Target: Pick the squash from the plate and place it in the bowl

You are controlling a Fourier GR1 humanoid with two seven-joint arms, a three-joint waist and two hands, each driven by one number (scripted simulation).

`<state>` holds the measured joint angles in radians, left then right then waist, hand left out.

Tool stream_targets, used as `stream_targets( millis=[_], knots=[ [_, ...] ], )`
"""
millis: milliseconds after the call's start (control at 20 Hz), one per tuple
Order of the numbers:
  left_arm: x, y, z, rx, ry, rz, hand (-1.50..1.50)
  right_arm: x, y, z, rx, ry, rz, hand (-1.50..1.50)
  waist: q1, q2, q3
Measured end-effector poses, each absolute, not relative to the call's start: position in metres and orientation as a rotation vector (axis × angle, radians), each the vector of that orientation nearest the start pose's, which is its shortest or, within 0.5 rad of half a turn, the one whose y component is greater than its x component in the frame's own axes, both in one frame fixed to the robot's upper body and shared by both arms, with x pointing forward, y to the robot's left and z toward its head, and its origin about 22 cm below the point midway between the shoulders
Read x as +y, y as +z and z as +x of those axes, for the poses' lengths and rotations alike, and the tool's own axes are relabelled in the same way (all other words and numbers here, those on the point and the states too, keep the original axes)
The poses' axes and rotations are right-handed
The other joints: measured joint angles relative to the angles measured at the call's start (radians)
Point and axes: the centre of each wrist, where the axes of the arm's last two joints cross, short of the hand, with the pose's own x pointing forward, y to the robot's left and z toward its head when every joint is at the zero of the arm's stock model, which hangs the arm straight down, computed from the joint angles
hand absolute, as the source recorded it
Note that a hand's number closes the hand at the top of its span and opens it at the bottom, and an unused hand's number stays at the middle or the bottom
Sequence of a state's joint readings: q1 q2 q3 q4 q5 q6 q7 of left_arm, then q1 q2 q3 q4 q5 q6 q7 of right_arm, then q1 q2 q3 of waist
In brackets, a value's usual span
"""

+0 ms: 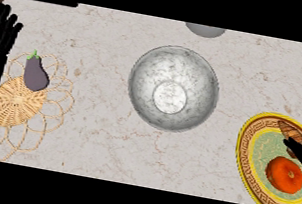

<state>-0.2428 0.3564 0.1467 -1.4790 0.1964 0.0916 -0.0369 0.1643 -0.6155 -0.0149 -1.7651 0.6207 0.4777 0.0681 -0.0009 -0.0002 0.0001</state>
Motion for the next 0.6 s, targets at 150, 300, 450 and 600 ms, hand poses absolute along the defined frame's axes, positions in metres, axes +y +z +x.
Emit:
stream_targets(
  millis=[150, 300, 450, 600],
  knots=[
    [0.326, 0.080, 0.294, -1.785, 0.030, 0.240, 0.00, -0.350, 0.058, 0.201, -1.007, 1.208, -0.629, -1.50, 0.000, 0.000, 0.000],
    [0.324, 0.082, 0.295, -1.785, 0.031, 0.237, 0.00, -0.343, 0.051, 0.206, -1.002, 1.206, -0.631, -1.50, 0.000, 0.000, 0.000],
    [0.332, 0.086, 0.293, -1.783, 0.027, 0.242, 0.00, -0.347, 0.048, 0.210, -0.982, 1.204, -0.636, -1.50, 0.000, 0.000, 0.000],
    [0.331, 0.084, 0.291, -1.782, 0.025, 0.238, 0.00, -0.347, 0.037, 0.213, -0.955, 1.202, -0.634, -1.50, 0.001, 0.000, 0.000]
  ],
)
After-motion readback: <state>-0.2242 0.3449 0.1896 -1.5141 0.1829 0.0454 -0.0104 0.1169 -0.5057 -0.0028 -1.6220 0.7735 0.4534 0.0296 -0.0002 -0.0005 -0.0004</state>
